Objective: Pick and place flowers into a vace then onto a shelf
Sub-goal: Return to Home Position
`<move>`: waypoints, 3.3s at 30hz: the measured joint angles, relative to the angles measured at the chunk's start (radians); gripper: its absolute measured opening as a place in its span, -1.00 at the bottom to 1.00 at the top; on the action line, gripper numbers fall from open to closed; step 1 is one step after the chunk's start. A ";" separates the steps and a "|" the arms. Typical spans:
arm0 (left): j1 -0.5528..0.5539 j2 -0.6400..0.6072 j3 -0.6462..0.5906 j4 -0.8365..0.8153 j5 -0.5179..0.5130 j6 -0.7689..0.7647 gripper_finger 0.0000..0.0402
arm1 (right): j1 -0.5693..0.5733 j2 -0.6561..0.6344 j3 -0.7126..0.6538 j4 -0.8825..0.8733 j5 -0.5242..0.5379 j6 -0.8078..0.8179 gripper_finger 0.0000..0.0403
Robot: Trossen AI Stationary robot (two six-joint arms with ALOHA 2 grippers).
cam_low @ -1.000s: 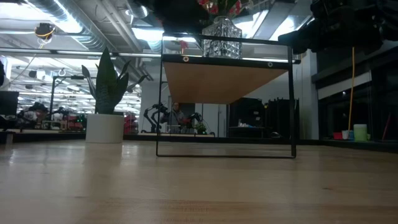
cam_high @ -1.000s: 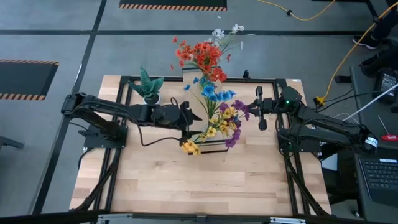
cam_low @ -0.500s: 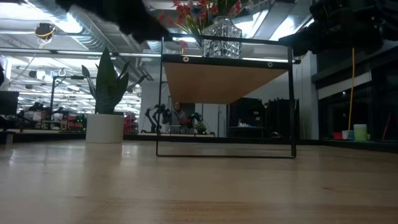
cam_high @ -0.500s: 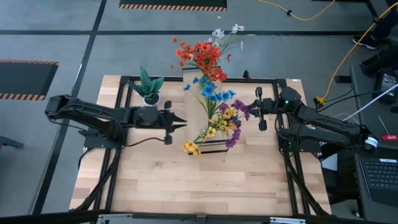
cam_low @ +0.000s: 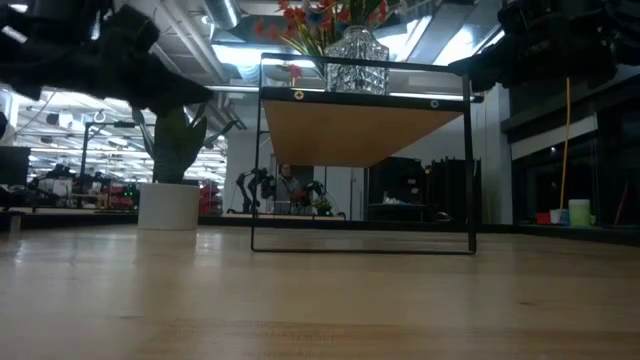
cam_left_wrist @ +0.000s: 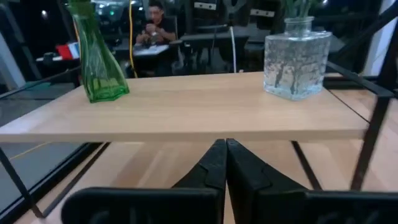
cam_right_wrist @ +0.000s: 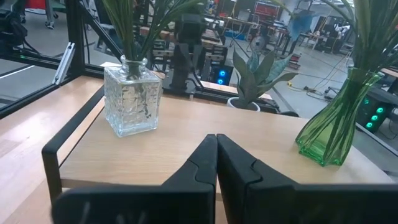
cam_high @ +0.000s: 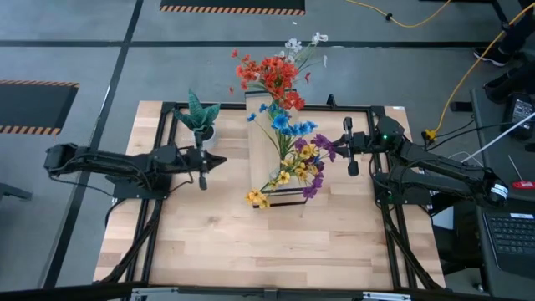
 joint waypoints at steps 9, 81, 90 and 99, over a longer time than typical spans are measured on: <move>0.051 -0.217 -0.111 -0.076 0.020 0.015 -0.99 | -0.012 -0.002 0.000 0.005 0.001 0.000 -0.94; 0.165 -0.684 -0.111 -0.458 -0.014 0.072 -0.96 | 0.139 -0.458 -0.361 0.171 -0.043 0.557 -0.86; 0.165 -0.684 -0.111 -0.458 -0.014 0.072 -0.95 | 0.141 -0.458 -0.361 0.091 -0.045 0.613 -0.86; 0.165 -0.684 -0.111 -0.458 -0.014 0.072 -0.97 | 0.456 -0.570 -0.361 -0.095 0.327 0.423 -0.86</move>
